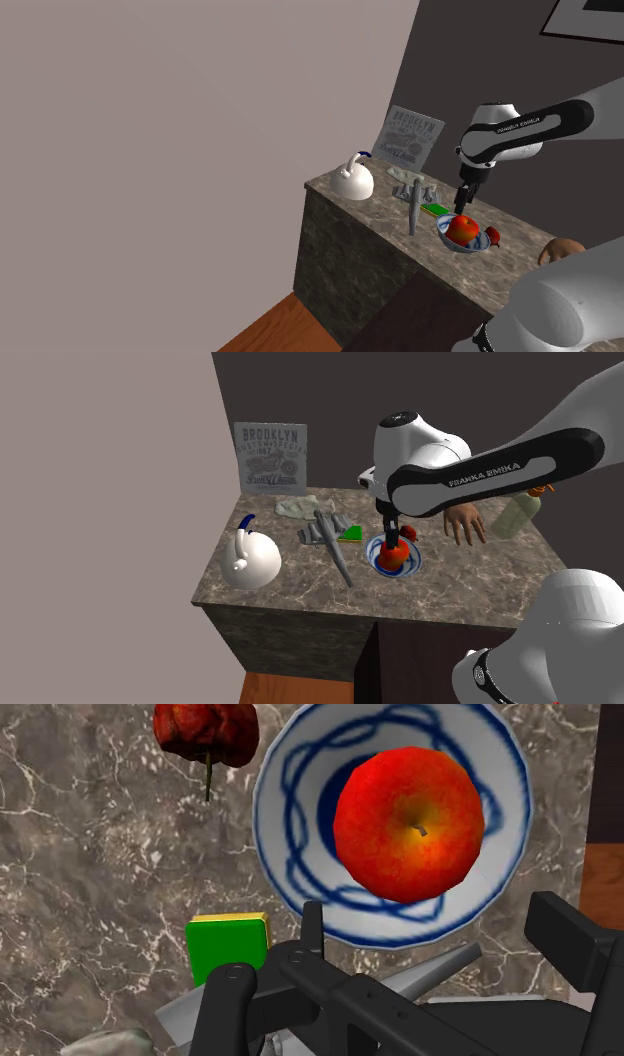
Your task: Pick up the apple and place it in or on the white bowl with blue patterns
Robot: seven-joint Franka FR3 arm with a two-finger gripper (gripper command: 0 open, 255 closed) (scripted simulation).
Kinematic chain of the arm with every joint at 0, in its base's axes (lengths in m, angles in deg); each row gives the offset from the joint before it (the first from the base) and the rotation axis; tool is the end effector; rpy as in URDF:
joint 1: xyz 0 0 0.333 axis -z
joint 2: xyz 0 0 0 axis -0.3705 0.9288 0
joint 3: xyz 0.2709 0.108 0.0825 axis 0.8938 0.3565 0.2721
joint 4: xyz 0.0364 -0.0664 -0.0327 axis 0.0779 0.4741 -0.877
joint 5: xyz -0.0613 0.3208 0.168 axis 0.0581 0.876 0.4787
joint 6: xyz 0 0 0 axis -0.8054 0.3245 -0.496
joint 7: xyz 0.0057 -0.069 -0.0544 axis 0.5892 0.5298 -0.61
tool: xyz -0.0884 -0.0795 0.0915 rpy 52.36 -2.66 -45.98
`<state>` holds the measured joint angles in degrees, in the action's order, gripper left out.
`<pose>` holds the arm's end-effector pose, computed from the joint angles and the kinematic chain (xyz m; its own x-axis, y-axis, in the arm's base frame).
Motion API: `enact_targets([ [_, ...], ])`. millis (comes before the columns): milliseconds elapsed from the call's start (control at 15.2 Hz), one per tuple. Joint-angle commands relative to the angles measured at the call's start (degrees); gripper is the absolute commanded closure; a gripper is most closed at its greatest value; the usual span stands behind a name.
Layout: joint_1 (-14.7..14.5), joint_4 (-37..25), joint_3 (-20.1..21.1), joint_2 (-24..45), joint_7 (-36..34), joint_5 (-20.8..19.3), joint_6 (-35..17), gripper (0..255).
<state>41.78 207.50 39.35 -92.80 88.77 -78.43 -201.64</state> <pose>0.2577 -0.2941 0.3185 0.9856 0.0235 -0.1674 0.0307 -0.9987 0.0401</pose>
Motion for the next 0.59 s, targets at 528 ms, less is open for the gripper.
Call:
enact_targets([
  [528,-0.3,-3.4,1.2,-2.4,0.2,0.7,5.9,0],
])
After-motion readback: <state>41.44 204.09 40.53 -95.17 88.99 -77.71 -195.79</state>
